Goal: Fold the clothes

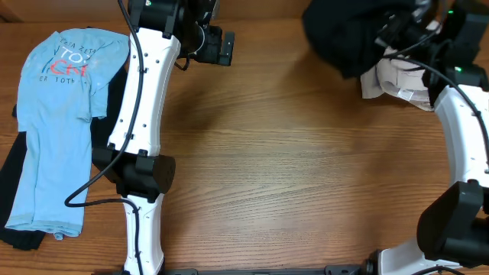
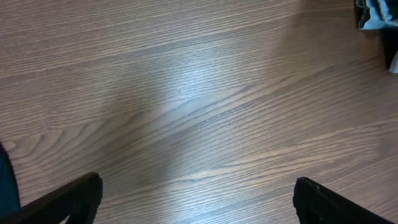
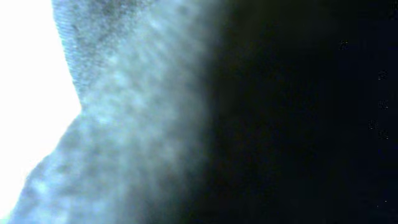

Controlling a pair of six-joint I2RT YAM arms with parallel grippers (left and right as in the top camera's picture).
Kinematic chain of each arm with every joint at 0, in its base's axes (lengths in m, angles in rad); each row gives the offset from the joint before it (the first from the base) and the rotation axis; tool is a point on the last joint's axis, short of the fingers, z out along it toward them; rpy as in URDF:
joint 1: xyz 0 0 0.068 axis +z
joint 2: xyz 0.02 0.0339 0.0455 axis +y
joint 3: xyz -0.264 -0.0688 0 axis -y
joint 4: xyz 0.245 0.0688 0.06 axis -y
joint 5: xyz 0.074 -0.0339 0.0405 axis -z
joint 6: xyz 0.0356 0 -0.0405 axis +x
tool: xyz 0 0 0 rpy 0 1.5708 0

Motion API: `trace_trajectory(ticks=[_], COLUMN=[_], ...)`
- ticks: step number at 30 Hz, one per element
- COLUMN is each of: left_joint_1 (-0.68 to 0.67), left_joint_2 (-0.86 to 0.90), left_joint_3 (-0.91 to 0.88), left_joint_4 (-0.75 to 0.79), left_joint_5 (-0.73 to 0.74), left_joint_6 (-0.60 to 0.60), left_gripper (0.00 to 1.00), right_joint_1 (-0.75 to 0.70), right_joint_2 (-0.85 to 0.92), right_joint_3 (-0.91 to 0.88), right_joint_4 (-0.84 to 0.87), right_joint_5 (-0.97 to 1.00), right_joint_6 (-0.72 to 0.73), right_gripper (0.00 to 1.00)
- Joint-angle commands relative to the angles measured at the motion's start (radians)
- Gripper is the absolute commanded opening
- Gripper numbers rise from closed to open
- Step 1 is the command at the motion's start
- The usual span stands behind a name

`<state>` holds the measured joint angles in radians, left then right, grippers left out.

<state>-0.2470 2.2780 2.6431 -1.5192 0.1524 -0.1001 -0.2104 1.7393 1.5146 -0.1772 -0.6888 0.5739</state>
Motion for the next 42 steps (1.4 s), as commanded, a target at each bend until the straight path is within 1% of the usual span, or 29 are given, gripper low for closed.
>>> trace_trajectory(ticks=[1,6,9,11,18,19,21,22,23,25,29,33,38,42], left_joint_1=[-0.002,-0.002,-0.002,-0.002,-0.002,-0.002,-0.002,-0.002,-0.002,-0.002,-0.002,-0.002,-0.002,-0.002], left_joint_2=[0.006,0.006,0.006,0.006,0.006,0.006,0.006,0.006,0.006,0.006,0.006,0.006,0.006,0.006], left_joint_3=[-0.006,-0.006,-0.006,-0.006,-0.006,-0.006,-0.006,-0.006,-0.006,-0.006,-0.006,-0.006,-0.006,-0.006], left_joint_4=[0.004,0.003,0.003,0.003,0.006,0.006,0.008,0.01,0.012,0.013,0.014,0.013,0.014,0.012], left_joint_5=[-0.006,-0.006,-0.006,-0.006,-0.006,-0.006,-0.006,-0.006,-0.006,-0.006,-0.006,-0.006,-0.006,-0.014], left_joint_6=[0.018,0.018,0.018,0.018,0.018,0.018,0.018,0.018,0.018,0.018,0.019,0.019,0.019,0.019], left_gripper=[1.0,1.0,1.0,1.0,1.0,1.0,1.0,1.0,1.0,1.0,1.0,1.0,1.0,1.0], right_joint_1=[-0.04,-0.097,-0.124,-0.142,-0.202,-0.208,-0.217,-0.221,-0.227,-0.243,-0.296,-0.329,-0.329,-0.322], right_joint_2=[-0.005,0.075,0.154,0.214,0.408,0.428,0.451,0.455,0.455,0.447,0.389,0.286,0.111,-0.012], right_joint_3=[0.02,0.02,0.02,0.02,0.02,0.02,0.018,0.018,0.018,0.018,0.018,0.018,0.018,0.018], right_joint_4=[0.098,0.329,0.423,0.446,0.429,0.401,0.304,0.249,0.192,0.118,0.0,-0.06,-0.145,-0.251], right_joint_5=[0.121,0.13,0.132,0.14,0.167,0.164,0.168,0.18,0.195,0.2,0.198,0.178,0.179,0.174], right_joint_6=[0.185,0.325,0.382,0.396,0.383,0.373,0.303,0.264,0.221,0.158,0.097,0.002,-0.109,-0.166], right_gripper=[0.04,0.04,0.04,0.04,0.04,0.08,0.39,0.47,0.51,0.57,0.59,0.64,0.86,0.87])
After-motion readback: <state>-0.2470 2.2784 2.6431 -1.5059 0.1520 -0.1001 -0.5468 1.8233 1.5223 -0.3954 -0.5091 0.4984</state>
